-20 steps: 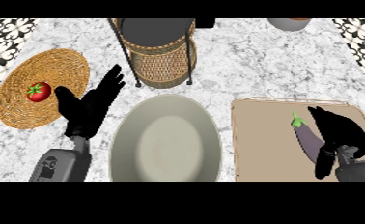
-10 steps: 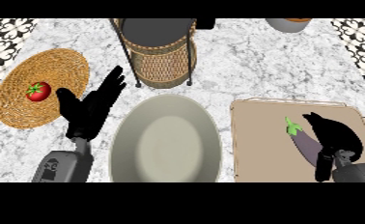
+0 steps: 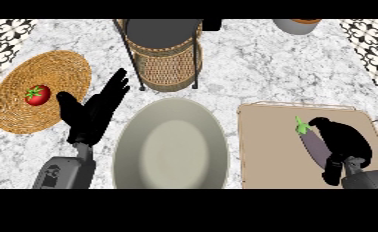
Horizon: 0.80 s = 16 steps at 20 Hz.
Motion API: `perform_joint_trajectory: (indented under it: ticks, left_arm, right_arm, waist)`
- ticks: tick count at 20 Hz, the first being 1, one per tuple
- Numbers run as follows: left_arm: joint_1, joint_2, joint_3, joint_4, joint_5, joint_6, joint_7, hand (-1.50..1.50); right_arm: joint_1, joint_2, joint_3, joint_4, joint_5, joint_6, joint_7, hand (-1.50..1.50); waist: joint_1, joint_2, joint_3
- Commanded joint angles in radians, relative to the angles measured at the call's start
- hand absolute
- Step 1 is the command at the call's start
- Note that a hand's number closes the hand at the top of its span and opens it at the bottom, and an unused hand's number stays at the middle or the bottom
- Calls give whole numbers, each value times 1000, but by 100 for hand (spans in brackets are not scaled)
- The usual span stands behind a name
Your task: Pick the eggplant from the tray and place it in the tiered basket
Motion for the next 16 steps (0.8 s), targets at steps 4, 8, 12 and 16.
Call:
perform_joint_trajectory:
  ticks: [4,8,12,16]
  left_arm:
    - [34,-8,-9,12,-23,5,-31,0]
    - [0,-2,12,9,-7,6,-18,0]
    - [-28,15,28,52,1,-17,-12,0]
    - [10,-2,9,24,-30,11,-35,0]
  right_arm:
    - [57,247,80,-132,55,-155,154,150]
    - [26,432,166,-217,169,-278,329,150]
    - [68,486,299,-333,218,-368,436,150]
    - [51,491,360,-491,177,-448,565,150]
  waist:
    - [-7,6,20]
    - [-1,2,20]
    - [-11,7,20]
    - [-4,5,20]
